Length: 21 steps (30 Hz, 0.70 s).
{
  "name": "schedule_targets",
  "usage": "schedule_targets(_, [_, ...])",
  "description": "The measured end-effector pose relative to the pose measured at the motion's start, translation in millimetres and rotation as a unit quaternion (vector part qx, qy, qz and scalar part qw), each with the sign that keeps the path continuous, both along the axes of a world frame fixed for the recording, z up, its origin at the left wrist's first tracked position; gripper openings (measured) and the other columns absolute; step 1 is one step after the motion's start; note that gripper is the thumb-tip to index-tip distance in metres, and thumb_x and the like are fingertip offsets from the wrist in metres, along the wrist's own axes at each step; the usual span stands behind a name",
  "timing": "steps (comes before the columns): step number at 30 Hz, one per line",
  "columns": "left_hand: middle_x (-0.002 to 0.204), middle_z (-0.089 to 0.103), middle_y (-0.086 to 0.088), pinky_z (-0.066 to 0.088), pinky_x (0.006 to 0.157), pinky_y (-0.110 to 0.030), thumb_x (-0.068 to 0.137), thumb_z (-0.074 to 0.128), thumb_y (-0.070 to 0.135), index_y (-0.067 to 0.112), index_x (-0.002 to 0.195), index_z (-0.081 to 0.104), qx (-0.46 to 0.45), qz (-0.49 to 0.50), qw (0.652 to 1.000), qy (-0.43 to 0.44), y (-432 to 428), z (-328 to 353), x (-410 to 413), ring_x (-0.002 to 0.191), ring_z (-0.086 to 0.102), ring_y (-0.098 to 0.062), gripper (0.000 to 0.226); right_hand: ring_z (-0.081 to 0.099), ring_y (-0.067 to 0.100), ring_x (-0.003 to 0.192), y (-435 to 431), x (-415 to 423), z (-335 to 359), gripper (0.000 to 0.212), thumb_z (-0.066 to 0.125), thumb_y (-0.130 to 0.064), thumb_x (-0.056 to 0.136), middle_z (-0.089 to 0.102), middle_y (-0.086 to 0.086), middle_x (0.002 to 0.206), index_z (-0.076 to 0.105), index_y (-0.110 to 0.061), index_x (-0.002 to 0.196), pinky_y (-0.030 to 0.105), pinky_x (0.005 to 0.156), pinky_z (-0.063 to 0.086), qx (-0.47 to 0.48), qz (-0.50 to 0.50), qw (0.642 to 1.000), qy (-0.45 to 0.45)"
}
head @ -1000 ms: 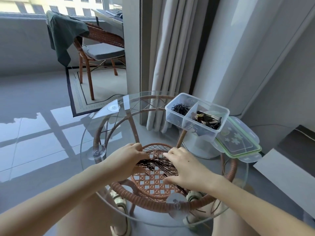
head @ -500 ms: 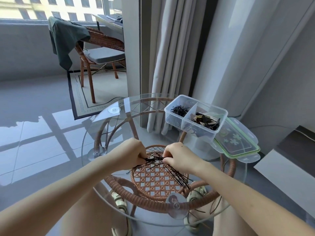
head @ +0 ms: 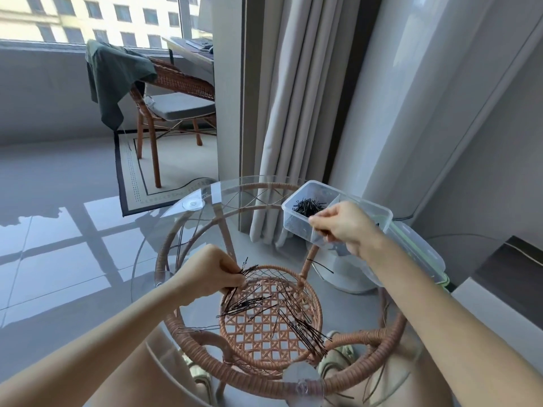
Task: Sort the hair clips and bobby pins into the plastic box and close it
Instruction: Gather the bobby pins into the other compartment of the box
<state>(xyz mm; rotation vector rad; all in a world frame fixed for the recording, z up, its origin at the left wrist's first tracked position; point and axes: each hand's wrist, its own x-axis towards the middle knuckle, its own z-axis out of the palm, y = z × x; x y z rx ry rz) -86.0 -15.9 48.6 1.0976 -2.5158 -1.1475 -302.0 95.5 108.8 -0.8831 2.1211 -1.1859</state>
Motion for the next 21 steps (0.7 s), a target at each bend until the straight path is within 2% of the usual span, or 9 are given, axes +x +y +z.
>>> schedule_targets(2, [0.057, 0.071, 0.004, 0.056, 0.055, -0.019, 0.071, 0.075, 0.016, 0.019, 0.067, 0.073, 0.052, 0.028, 0.998, 0.027, -3, 2, -2, 0.055, 0.069, -0.008, 0.006, 0.045, 0.016, 0.046, -24, -17, 8, 0.013, 0.066, 0.000, 0.080, 0.056, 0.013, 0.060, 0.063, 0.002, 0.068, 0.028, 0.047, 0.037, -0.005, -0.076, 0.997, 0.024])
schedule_targets(4, [0.060, 0.073, 0.000, 0.057, 0.055, -0.020, 0.070, 0.077, 0.014, 0.017, 0.066, 0.074, 0.090, 0.058, 0.993, 0.058, -5, 8, -5, 0.057, 0.070, -0.012, 0.006, 0.042, 0.017, 0.044, -47, -28, 12, 0.011, 0.065, 0.001, 0.080, 0.053, 0.013, 0.057, 0.059, 0.001, 0.071, 0.025, 0.044, 0.035, 0.034, -0.124, 0.990, 0.064])
schedule_targets(7, [0.060, 0.073, -0.002, 0.054, 0.052, -0.018, 0.067, 0.078, 0.010, 0.017, 0.062, 0.073, 0.126, 0.093, 0.983, 0.095, -8, 18, -14, 0.057, 0.070, -0.015, 0.010, 0.045, 0.018, 0.043, -70, -38, 9, 0.001, 0.057, 0.001, 0.084, 0.060, 0.015, 0.071, 0.058, 0.001, 0.083, 0.020, 0.039, 0.036, 0.136, -0.119, 0.979, 0.096])
schedule_targets(9, [0.061, 0.073, -0.004, 0.055, 0.052, -0.019, 0.067, 0.078, 0.009, 0.017, 0.059, 0.073, 0.144, 0.099, 0.979, 0.108, -10, 25, -22, 0.057, 0.070, -0.016, 0.012, 0.054, 0.020, 0.046, -79, -40, 7, 0.008, 0.053, -0.002, 0.086, 0.064, 0.017, 0.078, 0.058, 0.003, 0.090, 0.021, 0.039, 0.041, 0.175, -0.101, 0.974, 0.099])
schedule_targets(11, [0.061, 0.073, -0.005, 0.056, 0.054, -0.021, 0.066, 0.078, 0.009, 0.017, 0.058, 0.073, 0.158, 0.098, 0.975, 0.118, -13, 33, -32, 0.057, 0.070, -0.016, 0.013, 0.054, 0.025, 0.050, -82, -44, 8, 0.009, 0.047, 0.000, 0.087, 0.060, 0.019, 0.072, 0.055, 0.002, 0.083, 0.027, 0.049, 0.049, 0.164, -0.087, 0.978, 0.100])
schedule_targets(14, [0.057, 0.071, -0.003, 0.055, 0.053, -0.020, 0.065, 0.079, 0.009, 0.015, 0.058, 0.072, 0.168, 0.094, 0.971, 0.140, -20, 49, -56, 0.051, 0.067, -0.012, 0.011, 0.047, 0.024, 0.048, -72, -50, 13, 0.021, 0.038, 0.007, 0.085, 0.049, 0.014, 0.059, 0.049, 0.002, 0.067, 0.033, 0.051, 0.044, 0.102, -0.083, 0.986, 0.099])
schedule_targets(17, [0.066, 0.072, -0.006, 0.058, 0.060, -0.025, 0.065, 0.079, 0.011, 0.010, 0.068, 0.073, 0.145, 0.084, 0.974, 0.152, -28, 65, -90, 0.056, 0.068, -0.013, 0.007, 0.062, 0.032, 0.054, -39, -49, 14, 0.029, 0.043, -0.006, 0.090, 0.066, 0.023, 0.066, 0.062, 0.010, 0.075, 0.040, 0.059, 0.059, 0.053, -0.073, 0.985, 0.147])
schedule_targets(19, [0.071, 0.071, -0.003, 0.059, 0.058, -0.024, 0.067, 0.078, 0.009, 0.005, 0.078, 0.074, 0.107, 0.075, 0.979, 0.157, -32, 72, -117, 0.051, 0.066, -0.011, 0.013, 0.063, 0.027, 0.054, -12, -40, 8, 0.032, 0.045, -0.010, 0.092, 0.069, 0.022, 0.068, 0.065, 0.009, 0.075, 0.037, 0.058, 0.059, 0.053, -0.038, 0.985, 0.161])
schedule_targets(21, [0.070, 0.069, -0.005, 0.059, 0.059, -0.026, 0.069, 0.076, 0.006, 0.001, 0.080, 0.072, 0.066, 0.061, 0.985, 0.150, -35, 76, -146, 0.049, 0.065, -0.012, 0.012, 0.057, 0.023, 0.054, 12, -30, 1, 0.032, 0.046, -0.014, 0.092, 0.069, 0.024, 0.073, 0.062, 0.011, 0.079, 0.039, 0.060, 0.056, 0.090, -0.008, 0.978, 0.186])
